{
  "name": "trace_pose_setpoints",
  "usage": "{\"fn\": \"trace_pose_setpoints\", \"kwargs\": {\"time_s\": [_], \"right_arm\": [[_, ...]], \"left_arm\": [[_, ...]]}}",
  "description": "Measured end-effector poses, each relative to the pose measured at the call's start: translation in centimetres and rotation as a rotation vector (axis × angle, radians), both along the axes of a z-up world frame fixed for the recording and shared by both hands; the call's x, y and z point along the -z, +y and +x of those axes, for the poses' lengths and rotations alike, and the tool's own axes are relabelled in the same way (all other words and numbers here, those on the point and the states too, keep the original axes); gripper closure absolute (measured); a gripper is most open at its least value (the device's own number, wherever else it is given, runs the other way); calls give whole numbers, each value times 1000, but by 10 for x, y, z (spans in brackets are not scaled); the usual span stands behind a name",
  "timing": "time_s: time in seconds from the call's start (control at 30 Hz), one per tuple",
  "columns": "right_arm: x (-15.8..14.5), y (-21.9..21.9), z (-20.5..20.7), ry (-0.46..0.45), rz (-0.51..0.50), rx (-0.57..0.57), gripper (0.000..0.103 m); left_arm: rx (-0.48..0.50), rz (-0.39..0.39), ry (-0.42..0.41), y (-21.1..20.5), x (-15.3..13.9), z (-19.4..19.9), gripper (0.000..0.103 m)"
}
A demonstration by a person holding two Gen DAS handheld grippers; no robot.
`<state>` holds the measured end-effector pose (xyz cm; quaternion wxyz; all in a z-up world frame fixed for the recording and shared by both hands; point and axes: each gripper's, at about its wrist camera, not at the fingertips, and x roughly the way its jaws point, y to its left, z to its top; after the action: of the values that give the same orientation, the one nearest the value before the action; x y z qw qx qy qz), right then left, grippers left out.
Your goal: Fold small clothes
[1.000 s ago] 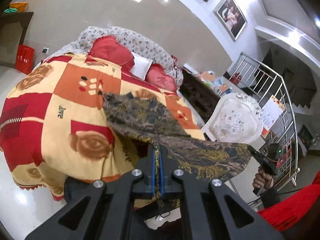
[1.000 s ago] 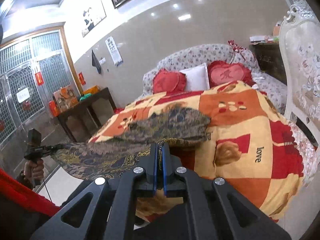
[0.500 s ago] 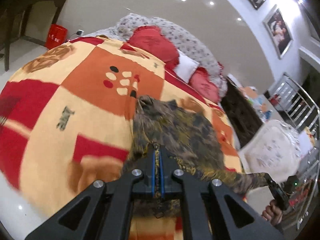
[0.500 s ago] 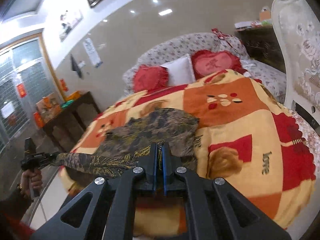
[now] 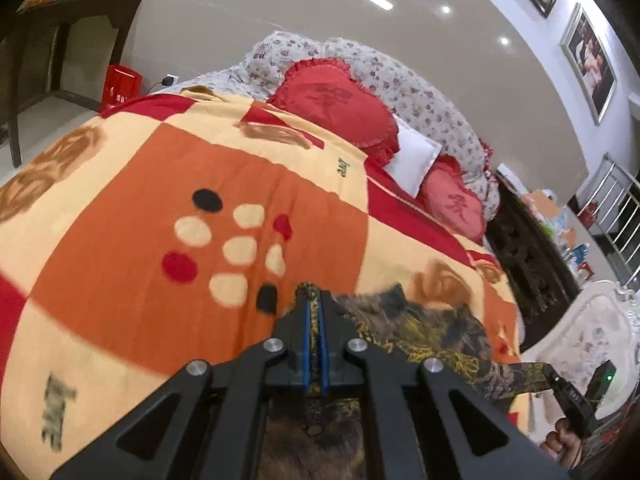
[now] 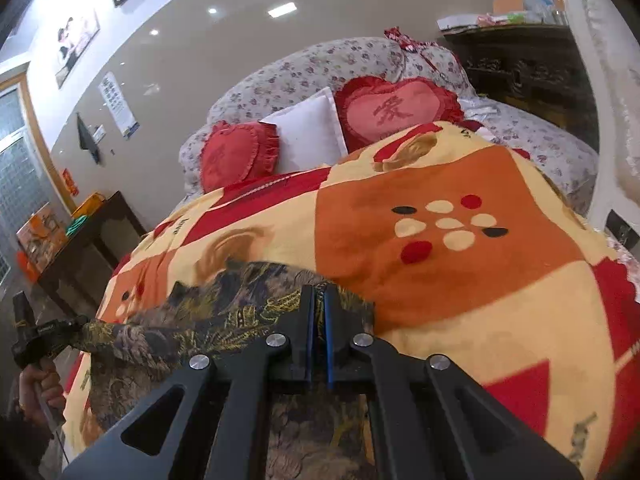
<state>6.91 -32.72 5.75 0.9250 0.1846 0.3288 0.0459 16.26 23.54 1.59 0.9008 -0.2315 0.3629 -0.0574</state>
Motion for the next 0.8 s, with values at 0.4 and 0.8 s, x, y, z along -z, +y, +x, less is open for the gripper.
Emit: {"fn": "trace_pose_setpoints", "kwargs": {"time_s": [0.4, 0.8], "right_arm": [[78, -8, 52, 172, -24, 28, 96], [28, -40, 12, 85, -22, 92, 88]], "left_arm": [[-5, 231, 112, -24, 72, 52, 69], [27, 378, -41, -22, 10, -11, 45]]}}
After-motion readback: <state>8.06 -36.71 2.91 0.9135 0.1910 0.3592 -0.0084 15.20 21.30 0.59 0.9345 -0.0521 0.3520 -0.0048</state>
